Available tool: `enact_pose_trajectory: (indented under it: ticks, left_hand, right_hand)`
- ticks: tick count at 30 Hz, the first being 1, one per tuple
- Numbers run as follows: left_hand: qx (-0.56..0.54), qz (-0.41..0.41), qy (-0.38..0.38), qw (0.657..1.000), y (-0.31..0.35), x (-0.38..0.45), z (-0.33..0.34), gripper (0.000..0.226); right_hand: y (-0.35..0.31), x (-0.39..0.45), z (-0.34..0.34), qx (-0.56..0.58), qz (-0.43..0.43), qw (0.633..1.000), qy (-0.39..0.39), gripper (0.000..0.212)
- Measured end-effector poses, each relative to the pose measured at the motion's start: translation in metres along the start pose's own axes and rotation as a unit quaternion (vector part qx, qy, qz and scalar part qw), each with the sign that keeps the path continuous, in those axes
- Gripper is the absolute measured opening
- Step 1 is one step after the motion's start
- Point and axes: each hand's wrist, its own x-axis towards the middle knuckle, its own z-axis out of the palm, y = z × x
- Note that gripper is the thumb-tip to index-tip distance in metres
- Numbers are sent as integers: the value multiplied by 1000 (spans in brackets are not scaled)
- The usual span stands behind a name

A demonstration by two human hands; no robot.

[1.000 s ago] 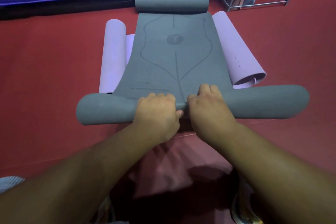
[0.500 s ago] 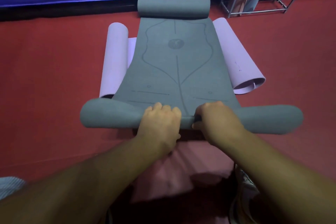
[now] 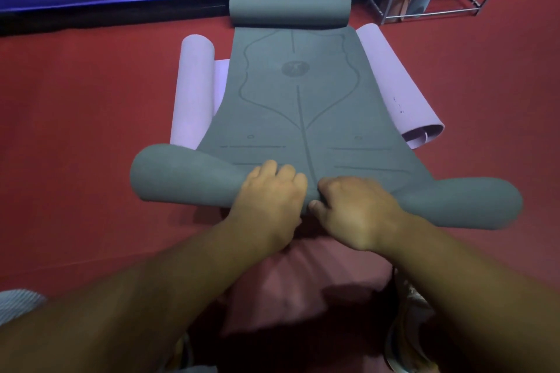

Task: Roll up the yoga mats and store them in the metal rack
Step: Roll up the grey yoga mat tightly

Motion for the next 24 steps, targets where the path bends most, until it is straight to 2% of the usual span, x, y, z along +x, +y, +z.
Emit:
enact_pose_trajectory:
  ticks: [4, 7, 10, 11, 13, 15, 17, 20, 24]
  left_hand:
    - [-37, -37, -83, 995, -1, -2, 1, 35]
    - [-56, -45, -138, 988, -10, -1, 7, 26]
    - [-74, -46, -178, 980, -13, 1, 3, 24]
    - [-70, -39, -175, 981, -12, -1, 1, 23]
    - [-58, -22, -121, 991, -8, -6, 2, 24]
    - [-10, -27, -56, 998, -8, -9, 5, 39]
    - [8, -40, -28, 999, -13, -8, 7, 42]
    - [-26, -48, -77, 996, -17, -3, 10, 30]
    - [-87, -46, -162, 982, -19, 3, 8, 28]
  right_hand:
    - [-5, 1, 3, -30, -36, 999, -12, 28]
    - [-12, -2, 13, -86, -55, 995, 6, 36]
    - [-17, -3, 22, -117, -30, 993, -8, 38]
    - [-17, -1, 24, -108, -19, 994, -14, 33]
    - [-11, 3, 20, -102, -9, 995, -13, 22]
    - [-4, 7, 11, -108, -8, 994, -6, 22]
    - [-1, 9, 4, -112, -16, 994, -7, 25]
    - [-5, 8, 7, -128, -26, 991, 3, 24]
    - [-8, 5, 13, -140, -24, 990, 20, 30]
